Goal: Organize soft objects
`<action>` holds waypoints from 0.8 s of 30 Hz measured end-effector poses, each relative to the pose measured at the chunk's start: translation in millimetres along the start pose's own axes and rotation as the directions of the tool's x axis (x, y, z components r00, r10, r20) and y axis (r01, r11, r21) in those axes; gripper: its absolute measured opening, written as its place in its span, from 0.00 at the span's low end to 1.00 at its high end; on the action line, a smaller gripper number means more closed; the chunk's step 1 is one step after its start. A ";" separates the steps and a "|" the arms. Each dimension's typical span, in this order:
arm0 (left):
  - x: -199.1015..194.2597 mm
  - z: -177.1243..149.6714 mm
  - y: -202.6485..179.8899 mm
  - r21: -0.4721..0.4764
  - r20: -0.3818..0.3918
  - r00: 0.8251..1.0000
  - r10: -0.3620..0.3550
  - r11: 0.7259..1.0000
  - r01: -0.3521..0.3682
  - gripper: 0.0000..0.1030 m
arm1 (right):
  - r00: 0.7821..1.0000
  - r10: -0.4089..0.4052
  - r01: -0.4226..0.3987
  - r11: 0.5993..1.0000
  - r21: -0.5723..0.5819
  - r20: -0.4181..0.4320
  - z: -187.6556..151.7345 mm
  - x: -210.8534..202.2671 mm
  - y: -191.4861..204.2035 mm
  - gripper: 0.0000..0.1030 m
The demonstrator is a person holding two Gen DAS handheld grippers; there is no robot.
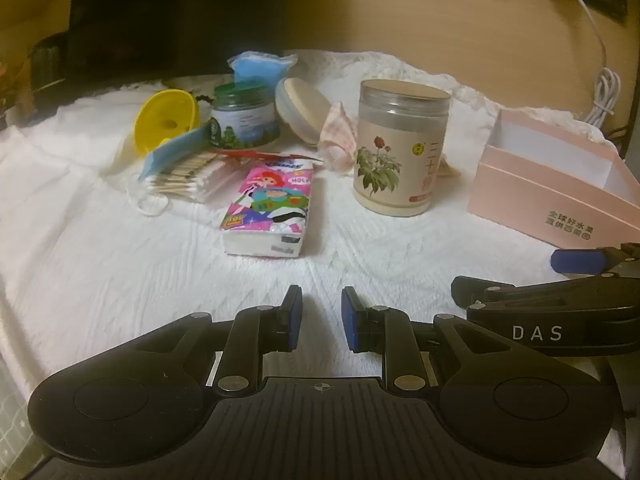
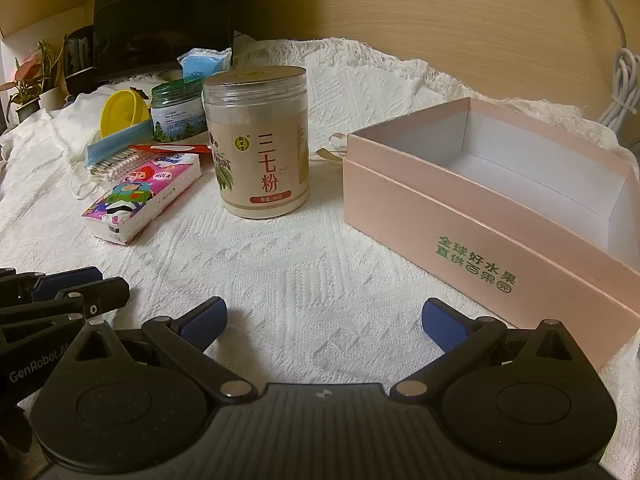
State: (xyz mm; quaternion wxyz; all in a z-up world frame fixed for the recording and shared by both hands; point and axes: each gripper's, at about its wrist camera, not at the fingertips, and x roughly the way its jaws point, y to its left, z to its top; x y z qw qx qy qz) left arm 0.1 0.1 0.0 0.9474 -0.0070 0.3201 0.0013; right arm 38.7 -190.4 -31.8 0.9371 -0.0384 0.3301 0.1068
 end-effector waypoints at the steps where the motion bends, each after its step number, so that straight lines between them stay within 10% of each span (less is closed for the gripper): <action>1: 0.1 0.2 0.3 0.000 0.000 1.000 -0.001 1.000 0.001 0.23 | 1.000 0.000 0.000 1.000 0.001 0.000 0.0 0.0 0.0 1.00; 24: -2.6 0.3 2.4 -0.003 0.005 1.000 -0.001 1.000 0.001 0.24 | 1.000 0.001 -0.001 1.000 0.001 0.001 -0.3 0.0 -0.1 1.00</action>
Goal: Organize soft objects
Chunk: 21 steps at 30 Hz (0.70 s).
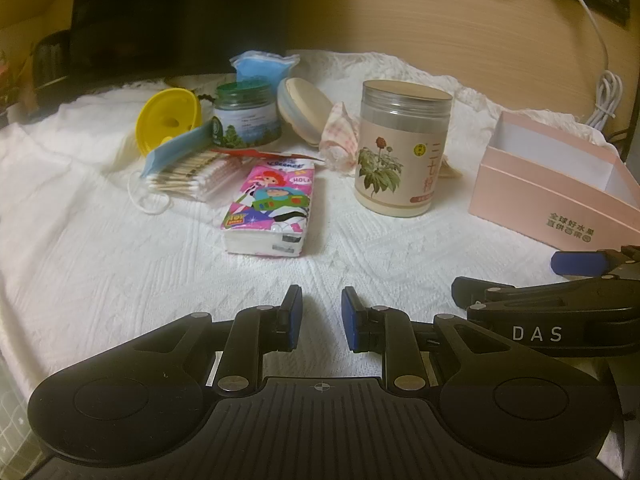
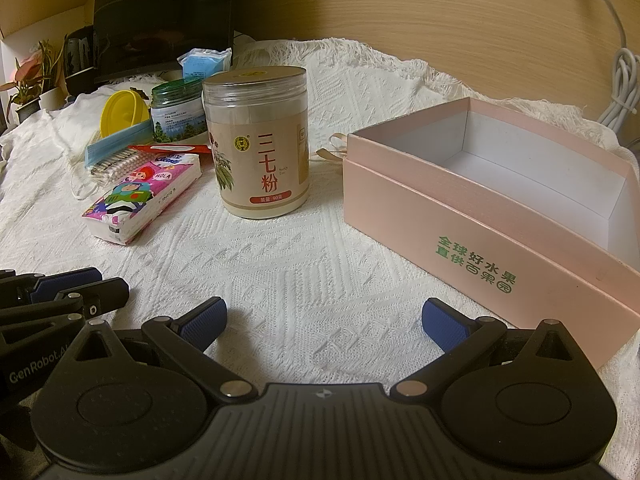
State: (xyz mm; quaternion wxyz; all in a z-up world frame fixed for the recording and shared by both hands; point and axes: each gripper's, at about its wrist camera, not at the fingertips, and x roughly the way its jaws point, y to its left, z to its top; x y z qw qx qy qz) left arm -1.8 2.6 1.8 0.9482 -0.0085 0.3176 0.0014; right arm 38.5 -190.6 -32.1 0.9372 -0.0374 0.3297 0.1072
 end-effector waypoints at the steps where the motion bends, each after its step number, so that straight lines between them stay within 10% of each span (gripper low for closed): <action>1: -0.3 0.0 0.4 0.000 0.000 1.000 0.000 1.000 0.000 0.24 | 1.000 0.000 0.000 1.000 0.000 0.000 0.0 0.0 0.0 1.00; 21: 2.0 0.5 -0.9 0.001 0.000 1.000 0.004 1.000 -0.004 0.24 | 1.000 0.000 0.000 1.000 0.000 0.000 -0.1 0.0 0.0 1.00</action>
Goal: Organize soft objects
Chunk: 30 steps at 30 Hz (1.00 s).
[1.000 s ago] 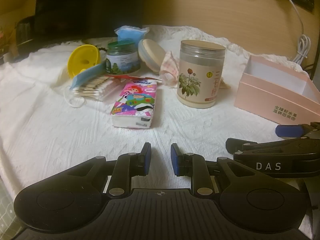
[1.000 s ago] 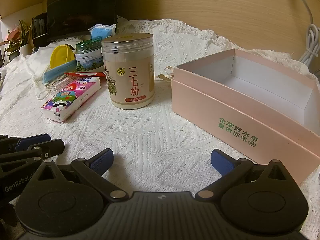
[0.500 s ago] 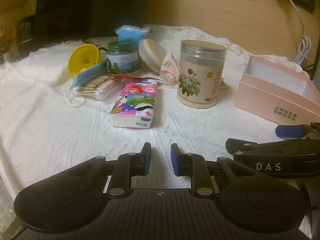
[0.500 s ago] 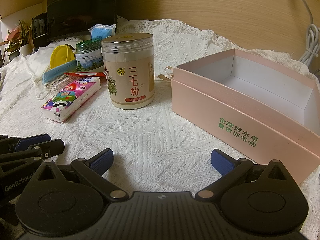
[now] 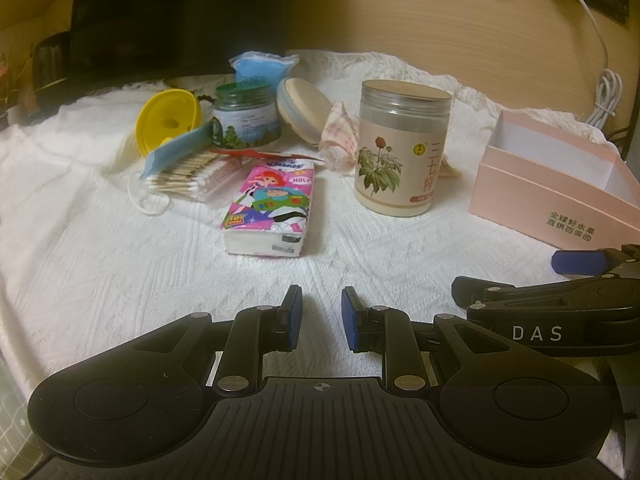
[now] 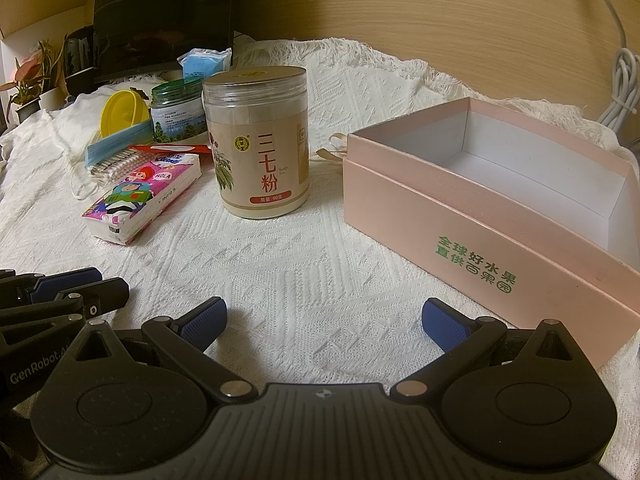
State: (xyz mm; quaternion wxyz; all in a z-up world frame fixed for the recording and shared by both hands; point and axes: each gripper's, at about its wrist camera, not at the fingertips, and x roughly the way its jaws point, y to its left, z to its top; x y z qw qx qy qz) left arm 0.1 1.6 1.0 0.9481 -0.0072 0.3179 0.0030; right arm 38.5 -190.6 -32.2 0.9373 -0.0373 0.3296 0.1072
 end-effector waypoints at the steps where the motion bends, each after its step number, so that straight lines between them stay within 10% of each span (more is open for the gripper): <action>1: 0.0 -0.2 0.2 -0.001 0.000 1.000 -0.001 1.000 0.001 0.24 | 1.000 0.000 0.000 1.000 0.000 0.000 0.0 0.0 0.0 1.00; 30: 0.7 -0.6 -1.2 0.001 0.001 1.000 0.006 1.000 -0.006 0.24 | 1.000 0.000 0.000 1.000 0.000 0.000 0.6 0.1 -0.1 1.00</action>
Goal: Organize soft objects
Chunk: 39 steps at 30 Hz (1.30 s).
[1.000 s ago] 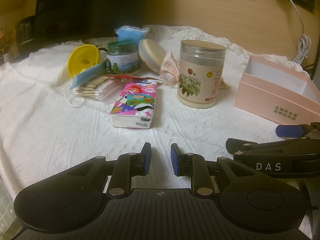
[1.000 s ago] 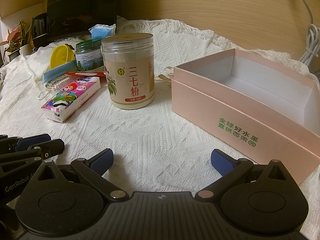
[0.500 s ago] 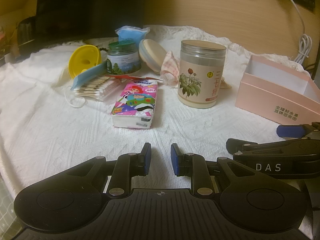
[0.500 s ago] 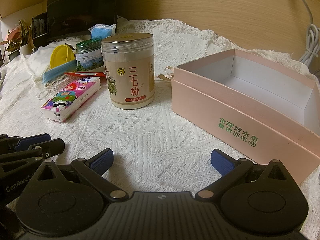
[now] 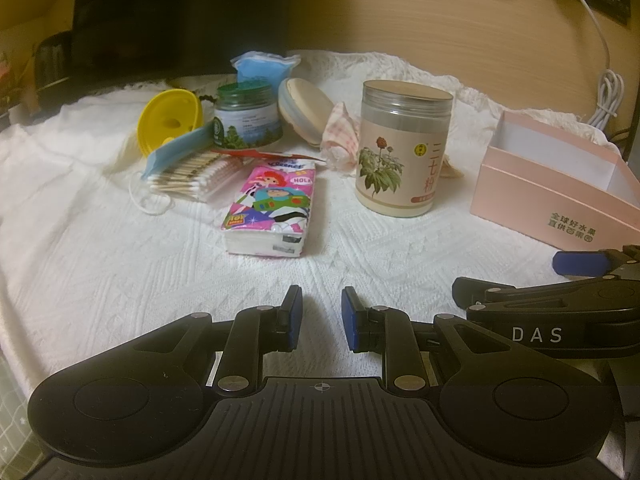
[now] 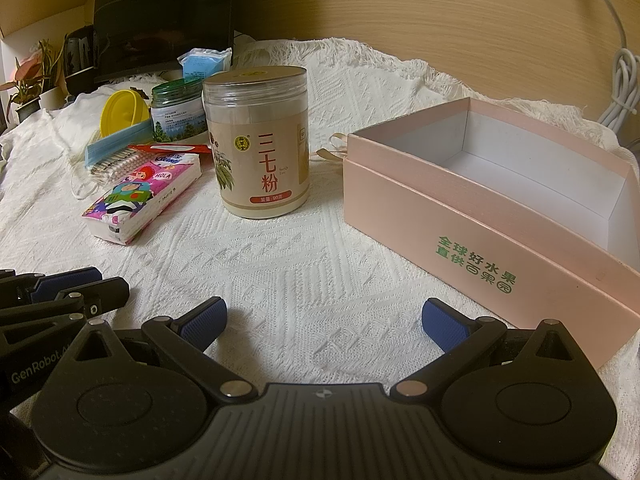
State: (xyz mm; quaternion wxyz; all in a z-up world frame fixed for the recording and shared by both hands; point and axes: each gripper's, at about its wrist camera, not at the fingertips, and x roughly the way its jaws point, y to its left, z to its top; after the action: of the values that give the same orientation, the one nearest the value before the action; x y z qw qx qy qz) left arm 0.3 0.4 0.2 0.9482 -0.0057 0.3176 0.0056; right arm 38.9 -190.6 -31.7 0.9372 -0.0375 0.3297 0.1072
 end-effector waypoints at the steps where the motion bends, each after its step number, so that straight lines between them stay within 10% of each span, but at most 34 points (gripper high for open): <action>1: 0.0 0.0 0.0 0.000 0.000 1.000 0.000 1.000 0.000 0.24 | 1.000 0.000 0.000 1.000 0.000 0.000 0.0 0.0 0.0 1.00; 23: 0.3 7.0 10.2 0.027 -0.055 0.996 -0.068 0.997 0.070 0.23 | 0.999 0.021 -0.021 1.000 -0.011 -0.029 3.8 -0.1 -0.9 1.00; 31: 16.3 40.9 65.1 -0.064 -0.218 0.943 -0.252 0.968 0.243 0.20 | 0.966 0.017 -0.023 1.000 -0.021 -0.257 31.1 11.0 0.3 1.00; 39: 39.3 90.1 118.9 -0.156 -0.170 0.919 -0.356 0.930 0.332 0.21 | 0.953 -0.025 0.033 0.999 0.023 -0.302 34.6 10.2 6.8 1.00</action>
State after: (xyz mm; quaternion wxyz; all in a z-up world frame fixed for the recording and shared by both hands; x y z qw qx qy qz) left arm 84.3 120.9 47.6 0.8964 -0.1210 0.4020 -0.1421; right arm 66.3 -177.3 -11.2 0.8778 -0.0452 0.4697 0.0820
